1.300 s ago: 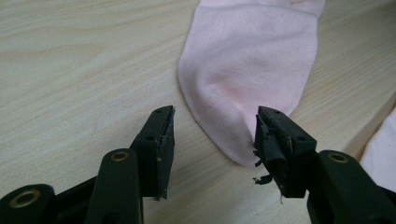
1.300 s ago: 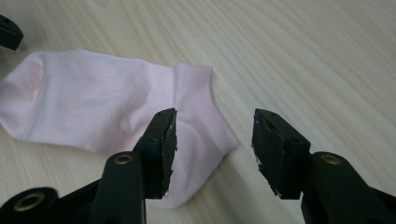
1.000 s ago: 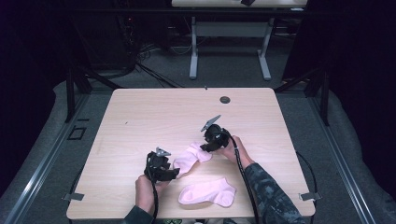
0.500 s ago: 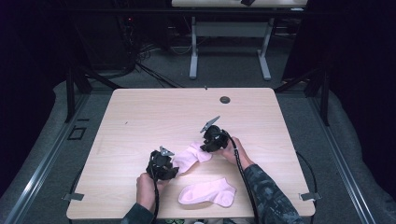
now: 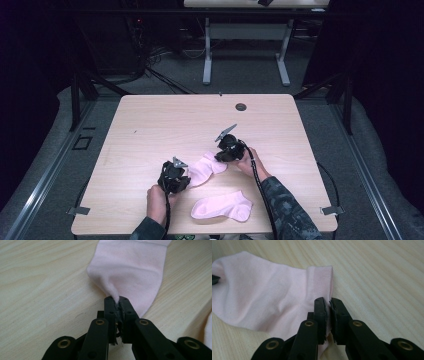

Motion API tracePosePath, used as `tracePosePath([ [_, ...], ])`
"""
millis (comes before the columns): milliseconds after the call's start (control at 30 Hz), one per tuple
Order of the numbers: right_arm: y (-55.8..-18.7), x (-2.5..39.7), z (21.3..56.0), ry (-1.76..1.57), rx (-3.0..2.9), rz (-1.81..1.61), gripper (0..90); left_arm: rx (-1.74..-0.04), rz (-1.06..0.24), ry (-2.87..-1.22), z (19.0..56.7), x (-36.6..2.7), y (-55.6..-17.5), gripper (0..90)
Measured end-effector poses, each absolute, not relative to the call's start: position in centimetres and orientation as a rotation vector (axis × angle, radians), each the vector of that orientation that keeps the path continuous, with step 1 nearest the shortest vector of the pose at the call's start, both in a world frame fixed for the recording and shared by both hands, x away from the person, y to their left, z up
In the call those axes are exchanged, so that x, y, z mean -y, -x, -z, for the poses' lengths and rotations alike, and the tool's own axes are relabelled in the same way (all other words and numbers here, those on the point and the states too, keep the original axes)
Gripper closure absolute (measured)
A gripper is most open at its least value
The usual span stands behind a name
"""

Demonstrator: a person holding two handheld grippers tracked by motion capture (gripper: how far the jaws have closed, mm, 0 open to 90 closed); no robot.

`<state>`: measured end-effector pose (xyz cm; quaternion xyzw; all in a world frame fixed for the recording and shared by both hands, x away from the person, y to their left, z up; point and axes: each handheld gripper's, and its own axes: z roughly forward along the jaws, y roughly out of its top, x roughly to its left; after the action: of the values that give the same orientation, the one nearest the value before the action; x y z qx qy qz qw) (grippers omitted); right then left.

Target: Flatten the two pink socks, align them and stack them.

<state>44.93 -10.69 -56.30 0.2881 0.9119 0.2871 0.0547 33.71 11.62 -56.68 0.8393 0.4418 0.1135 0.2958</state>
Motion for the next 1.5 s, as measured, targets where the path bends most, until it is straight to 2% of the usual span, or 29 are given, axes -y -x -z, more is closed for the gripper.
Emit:
tracePosePath([
  [233,-44.1,11.0,56.0,-0.906,-2.738,-0.862,83.5,-1.157,-0.283,-2.211,56.4,-12.2,-33.6,86.6],
  [533,-41.8,12.8,52.8,-0.969,-2.658,-0.899,83.5,-1.129,-0.215,-2.154,54.1,-13.3,-33.2,86.5],
  [767,-38.5,14.7,49.9,-0.976,-2.603,-0.97,83.4,-1.06,-0.205,-2.152,52.1,-13.5,-32.1,86.4],
  [867,-36.1,15.9,48.7,-0.976,-2.565,-1.001,83.3,-1.023,-0.19,-2.15,51.3,-13.2,-31.2,86.4],
  [1033,-33.5,17.4,48.4,-1.02,-2.561,-1.013,83.1,-0.99,-0.169,-2.164,50.9,-12.9,-30.4,86.4],
  [1500,-27.8,19.3,48.5,-1.095,-2.592,-1.024,82.7,-0.923,0.042,-2.216,51.1,-12.2,-27.8,86.3],
])
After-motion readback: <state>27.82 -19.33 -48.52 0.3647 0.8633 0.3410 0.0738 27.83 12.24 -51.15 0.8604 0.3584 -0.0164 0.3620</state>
